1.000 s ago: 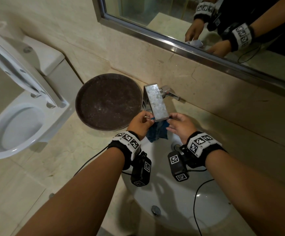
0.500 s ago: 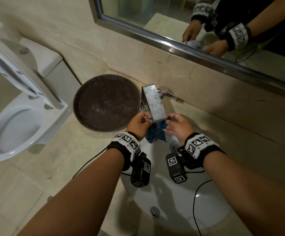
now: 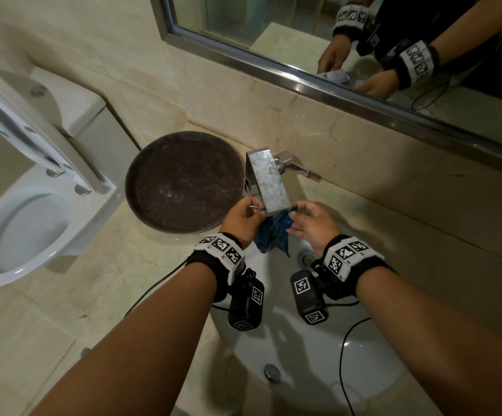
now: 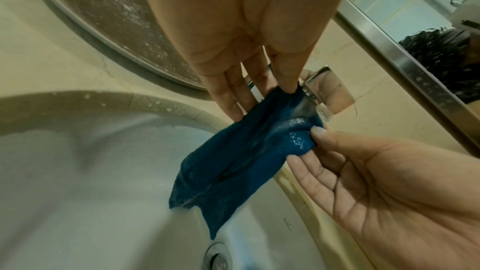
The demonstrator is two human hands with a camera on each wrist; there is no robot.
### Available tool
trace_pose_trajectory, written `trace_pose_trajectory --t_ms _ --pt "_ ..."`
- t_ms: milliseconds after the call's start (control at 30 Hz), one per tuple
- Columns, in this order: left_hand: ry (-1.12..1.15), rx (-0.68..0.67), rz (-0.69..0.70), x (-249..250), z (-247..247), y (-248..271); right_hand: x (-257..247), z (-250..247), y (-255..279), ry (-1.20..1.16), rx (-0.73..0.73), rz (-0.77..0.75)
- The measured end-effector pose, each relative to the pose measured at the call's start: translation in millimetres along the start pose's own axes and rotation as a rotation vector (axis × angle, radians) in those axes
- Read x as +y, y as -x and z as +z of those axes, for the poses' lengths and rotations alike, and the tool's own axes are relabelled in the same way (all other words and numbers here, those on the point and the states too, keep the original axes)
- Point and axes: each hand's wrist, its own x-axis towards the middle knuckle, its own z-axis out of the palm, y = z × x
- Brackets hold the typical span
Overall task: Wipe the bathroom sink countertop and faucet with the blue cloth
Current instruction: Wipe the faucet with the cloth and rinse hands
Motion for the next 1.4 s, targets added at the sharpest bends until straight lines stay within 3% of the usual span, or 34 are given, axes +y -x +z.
trace_pose_trajectory --t_ms 900,1400 --pt "-0.093 0.013 0.065 -4.8 -5.2 -3.0 -0.8 -0.2 -2.0 0.100 0.028 -0.025" --pt "-0.043 -0.009 0.005 -3.8 0.1 -2.4 -6.5 -4.5 2.0 0.090 0.039 -0.052"
